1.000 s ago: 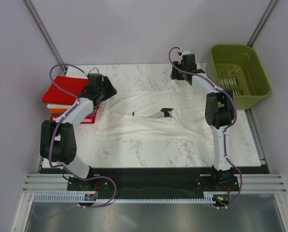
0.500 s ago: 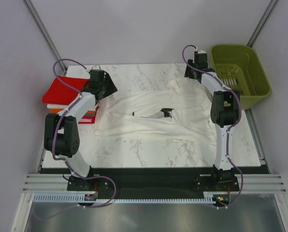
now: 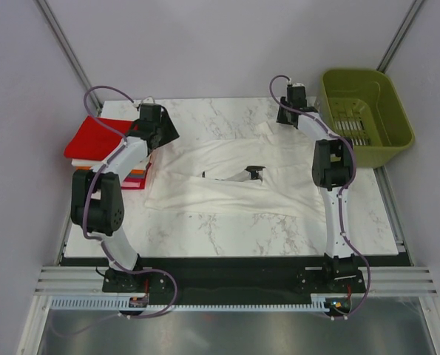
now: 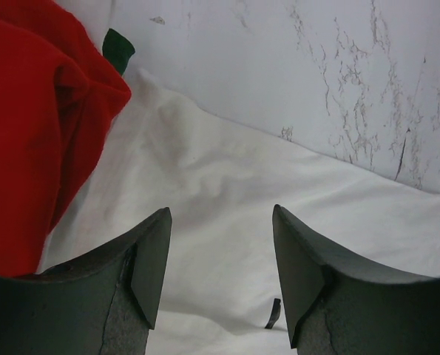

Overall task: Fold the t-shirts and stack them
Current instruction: Fold the tshirt

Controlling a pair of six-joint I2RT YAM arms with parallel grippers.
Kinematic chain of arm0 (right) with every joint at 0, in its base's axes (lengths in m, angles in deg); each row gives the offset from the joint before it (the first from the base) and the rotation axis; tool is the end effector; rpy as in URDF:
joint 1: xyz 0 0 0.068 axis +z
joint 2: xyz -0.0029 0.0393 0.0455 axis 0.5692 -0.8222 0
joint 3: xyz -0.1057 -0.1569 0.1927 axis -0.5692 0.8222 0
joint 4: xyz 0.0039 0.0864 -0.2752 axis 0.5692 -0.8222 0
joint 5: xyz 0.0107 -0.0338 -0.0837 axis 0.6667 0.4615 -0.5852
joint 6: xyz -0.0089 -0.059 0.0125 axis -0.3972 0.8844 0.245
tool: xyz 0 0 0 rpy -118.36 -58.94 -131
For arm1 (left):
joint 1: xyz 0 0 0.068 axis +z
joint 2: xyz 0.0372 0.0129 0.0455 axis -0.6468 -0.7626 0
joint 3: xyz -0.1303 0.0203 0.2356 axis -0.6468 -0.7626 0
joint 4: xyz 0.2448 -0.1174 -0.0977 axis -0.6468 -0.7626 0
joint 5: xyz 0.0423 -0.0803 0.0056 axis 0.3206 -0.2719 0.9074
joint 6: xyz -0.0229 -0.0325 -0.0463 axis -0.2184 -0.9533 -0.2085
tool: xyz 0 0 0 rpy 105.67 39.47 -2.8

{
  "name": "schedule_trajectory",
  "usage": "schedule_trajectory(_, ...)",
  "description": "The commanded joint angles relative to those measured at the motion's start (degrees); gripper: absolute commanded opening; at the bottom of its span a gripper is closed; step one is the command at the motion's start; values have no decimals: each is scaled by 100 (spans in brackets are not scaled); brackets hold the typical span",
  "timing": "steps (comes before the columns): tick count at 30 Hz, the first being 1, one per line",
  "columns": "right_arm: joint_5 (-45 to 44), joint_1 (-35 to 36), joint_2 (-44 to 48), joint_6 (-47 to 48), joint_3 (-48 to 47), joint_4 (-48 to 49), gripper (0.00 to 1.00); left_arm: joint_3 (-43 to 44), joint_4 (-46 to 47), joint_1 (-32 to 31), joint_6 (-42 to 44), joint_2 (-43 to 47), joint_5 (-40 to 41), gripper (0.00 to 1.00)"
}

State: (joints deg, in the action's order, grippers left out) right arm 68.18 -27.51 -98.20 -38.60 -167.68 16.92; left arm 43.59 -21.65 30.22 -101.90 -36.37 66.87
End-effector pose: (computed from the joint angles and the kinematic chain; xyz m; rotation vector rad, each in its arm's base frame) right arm 0.5999 0.0723 0.1372 0.1668 2.2527 0.1110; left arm 0.4286 -0.0708 0.2304 -0.4623 2.2153 -0.2496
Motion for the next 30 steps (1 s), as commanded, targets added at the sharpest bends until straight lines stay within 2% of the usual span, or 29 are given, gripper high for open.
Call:
schedule_trajectory(1,-305,-6,-94,64,-214,-142,37,293,-59,-20,301,-146,235,64)
schedule_trajectory(2,-420,-15,-59,73,-214,-194,32,311,-68,-20,310,-164,253,64)
schedule_trajectory(3,-525,-15,-32,73,-205,-230,17,329,-68,-11,319,-182,253,64)
schedule_trajectory(4,-813,-15,11,64,-188,-247,9,364,-94,-20,328,-217,262,64)
schedule_trajectory(6,-1122,-15,187,29,-74,-265,0,495,-129,-11,337,-366,288,64)
schedule_trajectory(16,-1669,-199,1154,-59,489,-116,0,1295,-191,-63,117,-1376,595,64)
schedule_trajectory(20,-1941,-199,1619,-33,1050,313,0,1778,-296,-72,-76,-1807,631,63)
schedule_trajectory(24,-1819,-217,1735,-6,1192,438,0,2375,-665,-81,-226,-2168,1052,60)
schedule_trajectory(30,-1652,-235,1770,-50,1350,587,0,2710,-894,-72,-437,-2476,1474,59)
